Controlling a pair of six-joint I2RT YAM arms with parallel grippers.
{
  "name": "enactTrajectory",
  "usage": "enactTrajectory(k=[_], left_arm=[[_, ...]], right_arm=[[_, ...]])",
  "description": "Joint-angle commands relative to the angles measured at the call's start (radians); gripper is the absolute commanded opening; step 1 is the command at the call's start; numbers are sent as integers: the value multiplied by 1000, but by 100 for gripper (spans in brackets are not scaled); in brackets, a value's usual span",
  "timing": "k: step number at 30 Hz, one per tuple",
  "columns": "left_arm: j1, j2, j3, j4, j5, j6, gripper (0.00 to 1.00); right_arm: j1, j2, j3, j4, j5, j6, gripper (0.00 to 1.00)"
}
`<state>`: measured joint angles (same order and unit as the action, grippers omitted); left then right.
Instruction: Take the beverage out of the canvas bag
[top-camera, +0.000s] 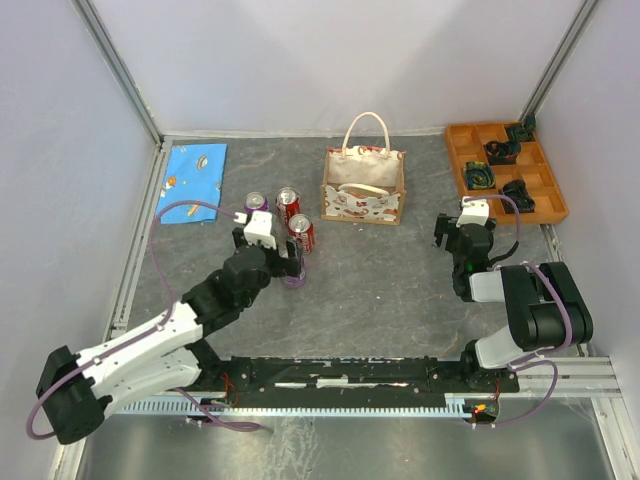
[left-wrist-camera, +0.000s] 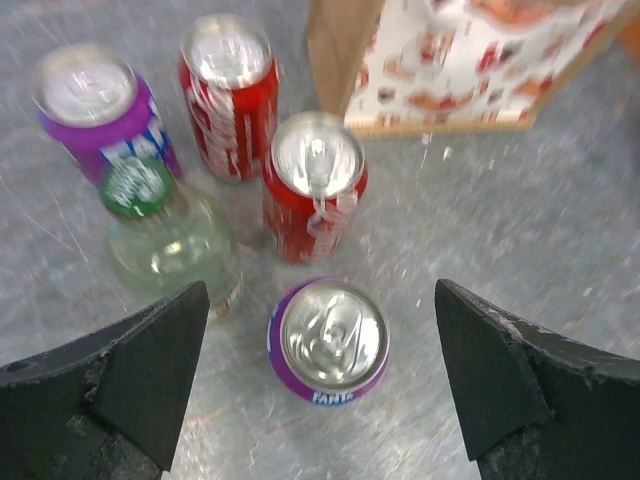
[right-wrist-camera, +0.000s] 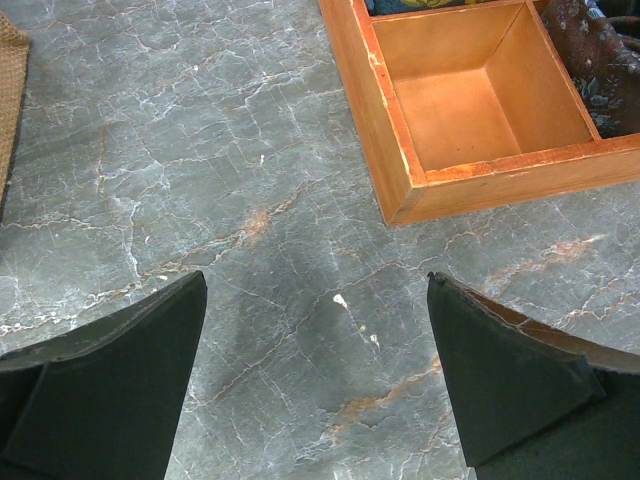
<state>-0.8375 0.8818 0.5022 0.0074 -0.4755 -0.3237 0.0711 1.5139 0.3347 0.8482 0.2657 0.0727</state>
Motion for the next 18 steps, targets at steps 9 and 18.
enactTrajectory(k=[9, 18], left_arm=[[308, -35, 277, -193, -142, 97, 99], [809, 16, 259, -175, 70, 108, 99]], right_arm=[[0, 0, 29, 25, -6, -13, 99], [1, -1, 29, 25, -7, -14, 99]])
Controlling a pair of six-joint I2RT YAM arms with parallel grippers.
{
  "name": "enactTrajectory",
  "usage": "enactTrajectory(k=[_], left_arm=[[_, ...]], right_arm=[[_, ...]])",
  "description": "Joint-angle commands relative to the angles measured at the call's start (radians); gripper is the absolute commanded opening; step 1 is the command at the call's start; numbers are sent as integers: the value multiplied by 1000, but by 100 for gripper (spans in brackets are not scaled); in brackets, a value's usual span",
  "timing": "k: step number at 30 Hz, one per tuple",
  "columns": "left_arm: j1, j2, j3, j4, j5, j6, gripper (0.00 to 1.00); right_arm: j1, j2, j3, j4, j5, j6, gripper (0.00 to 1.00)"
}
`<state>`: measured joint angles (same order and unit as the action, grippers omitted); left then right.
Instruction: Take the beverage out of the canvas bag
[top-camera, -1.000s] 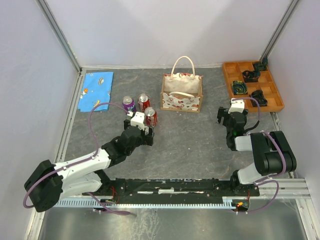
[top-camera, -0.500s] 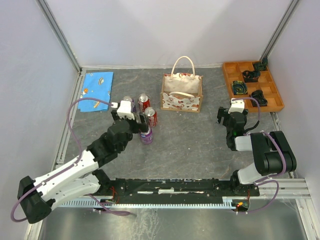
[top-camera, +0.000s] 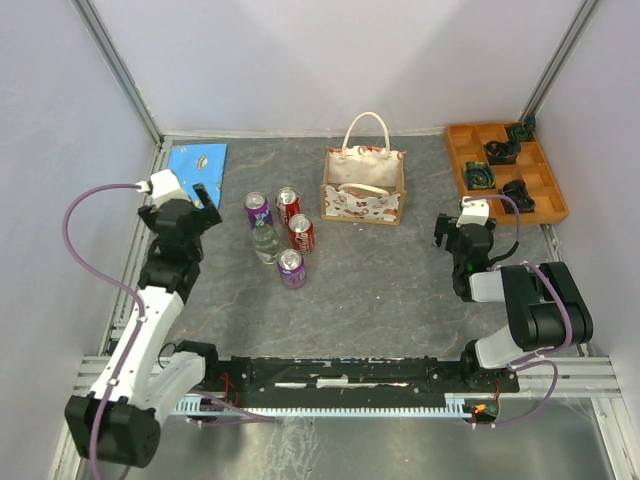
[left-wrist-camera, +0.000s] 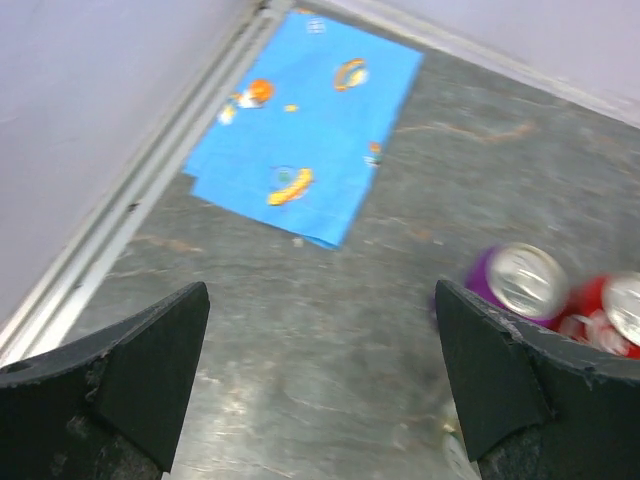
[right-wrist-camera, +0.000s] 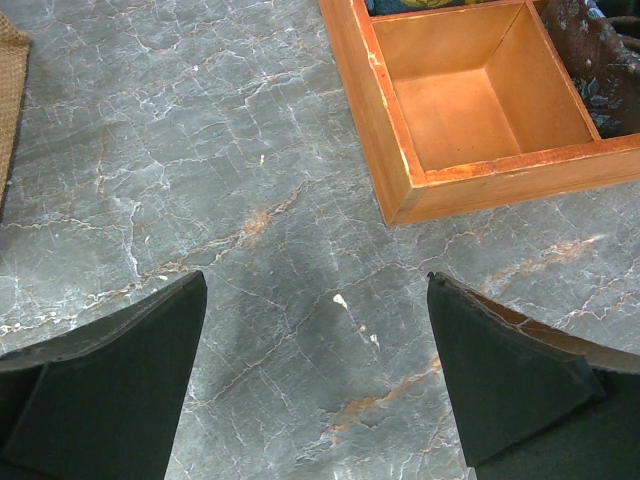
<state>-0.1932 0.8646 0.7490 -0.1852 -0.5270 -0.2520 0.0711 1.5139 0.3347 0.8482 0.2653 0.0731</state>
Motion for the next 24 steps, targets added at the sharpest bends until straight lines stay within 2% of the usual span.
enactTrajectory(k=[1, 4, 13, 24], left_arm=[[217, 48, 5, 29, 166, 27, 99], [307, 90, 0, 65, 234, -4, 99], [312, 206, 17, 49, 187, -111, 99], [313, 156, -16, 58, 110, -120, 99]], right_arm=[[0, 0, 29, 25, -6, -14, 99], [0, 0, 29, 25, -6, -14, 99], [1, 0, 28, 25, -6, -14, 99], [0, -1, 29, 25, -6, -13, 99]])
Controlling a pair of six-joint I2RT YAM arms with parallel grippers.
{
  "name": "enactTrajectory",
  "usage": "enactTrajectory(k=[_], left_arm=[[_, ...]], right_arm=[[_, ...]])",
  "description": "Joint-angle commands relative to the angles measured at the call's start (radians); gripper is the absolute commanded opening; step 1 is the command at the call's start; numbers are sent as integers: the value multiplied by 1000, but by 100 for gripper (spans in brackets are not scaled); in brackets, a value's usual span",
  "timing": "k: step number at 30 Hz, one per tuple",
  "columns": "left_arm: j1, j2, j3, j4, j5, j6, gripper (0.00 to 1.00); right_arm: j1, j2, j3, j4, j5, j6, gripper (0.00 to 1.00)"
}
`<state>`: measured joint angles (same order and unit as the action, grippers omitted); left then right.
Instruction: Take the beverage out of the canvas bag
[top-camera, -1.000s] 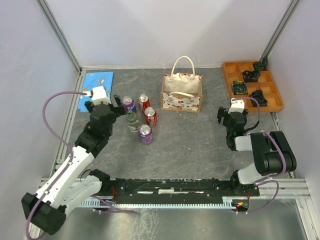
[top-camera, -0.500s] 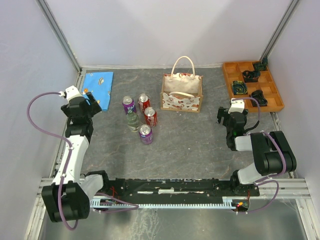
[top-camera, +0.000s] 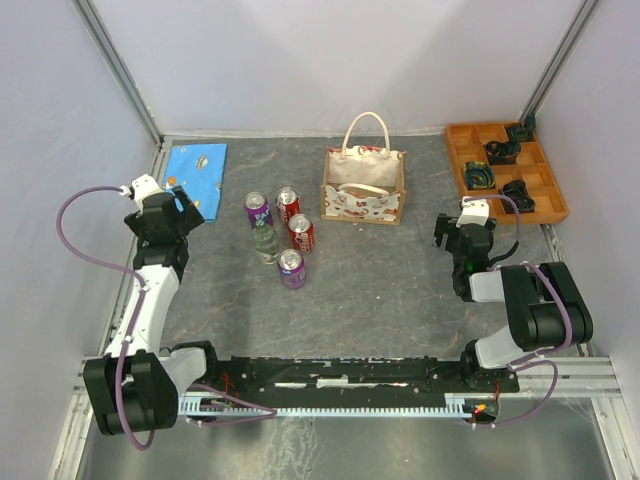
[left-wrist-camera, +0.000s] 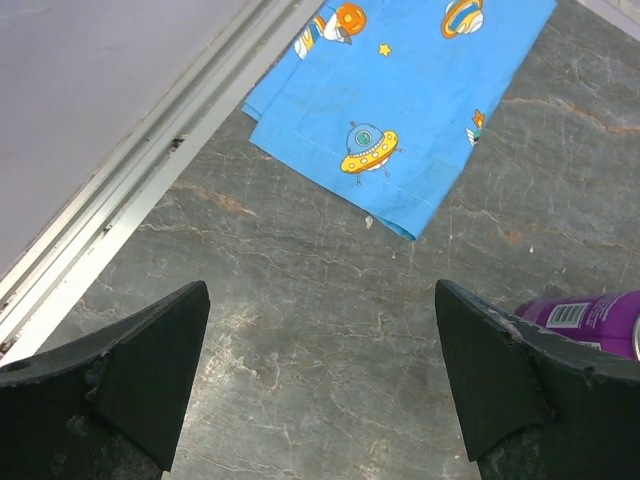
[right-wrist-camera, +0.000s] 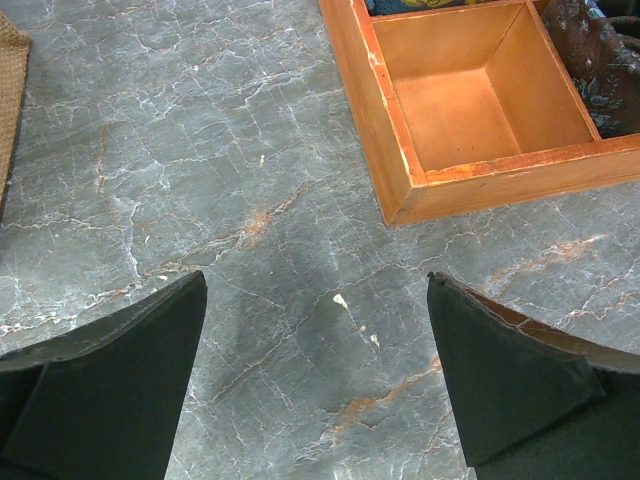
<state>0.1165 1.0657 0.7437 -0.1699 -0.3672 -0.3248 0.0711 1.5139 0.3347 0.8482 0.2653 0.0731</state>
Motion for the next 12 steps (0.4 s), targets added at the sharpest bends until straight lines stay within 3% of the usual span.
enactTrajectory(k=[1, 12], left_arm=[[2, -50, -14, 48, -57, -46, 99], [2, -70, -18, 37, -91, -38, 99]], right_arm=[[0, 0, 29, 25, -6, -13, 99], [1, 0, 29, 25, -6, -13, 99]])
